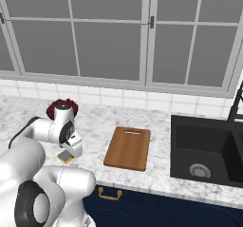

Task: Pick up the sponge from the counter and clean the cutting board by briefly scrubbing or pressing down on the cutting board. Once finished, release the sponge.

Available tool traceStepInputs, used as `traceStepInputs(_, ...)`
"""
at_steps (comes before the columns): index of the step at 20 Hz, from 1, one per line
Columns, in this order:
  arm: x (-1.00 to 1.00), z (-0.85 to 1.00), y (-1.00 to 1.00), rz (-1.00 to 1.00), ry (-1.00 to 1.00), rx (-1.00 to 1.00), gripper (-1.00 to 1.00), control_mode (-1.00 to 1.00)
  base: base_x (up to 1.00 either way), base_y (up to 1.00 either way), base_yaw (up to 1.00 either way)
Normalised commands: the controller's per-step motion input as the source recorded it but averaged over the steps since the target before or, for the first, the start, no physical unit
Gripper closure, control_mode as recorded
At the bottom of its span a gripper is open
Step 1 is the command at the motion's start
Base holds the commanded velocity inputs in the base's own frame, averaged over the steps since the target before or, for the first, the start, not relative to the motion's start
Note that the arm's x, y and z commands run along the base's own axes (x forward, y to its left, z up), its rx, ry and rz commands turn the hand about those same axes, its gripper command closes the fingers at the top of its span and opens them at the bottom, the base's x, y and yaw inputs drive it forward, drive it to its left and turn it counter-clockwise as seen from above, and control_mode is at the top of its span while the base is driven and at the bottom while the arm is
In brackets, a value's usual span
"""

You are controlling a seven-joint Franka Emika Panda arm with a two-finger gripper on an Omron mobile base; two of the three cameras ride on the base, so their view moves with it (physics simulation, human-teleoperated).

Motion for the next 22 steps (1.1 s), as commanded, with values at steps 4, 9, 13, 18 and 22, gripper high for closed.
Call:
traceStepInputs(4, 0.00, -0.27, -0.02, 0.00, 0.00, 0.00, -1.00, -1.00, 0.00, 0.00, 0.00)
traceStepInputs(9, 0.00, -0.44, 0.00, 0.00, 0.00, 0.01, -1.00, -1.00, 0.00, 0.00, 0.00)
traceStepInputs(13, 0.00, -0.46, -0.01, 0.00, 0.00, 0.00, -1.00, -1.00, 0.00, 0.00, 0.00)
traceStepInputs(18, 0.00, -0.57, -0.10, 0.00, 0.00, 0.00, -1.00, -1.00, 0.00, 0.00, 0.00)
traceStepInputs(22, 0.00, -0.58, -0.03, 0.00, 0.00, 0.00, 1.00, -1.00, 0.00, 0.00, 0.00)
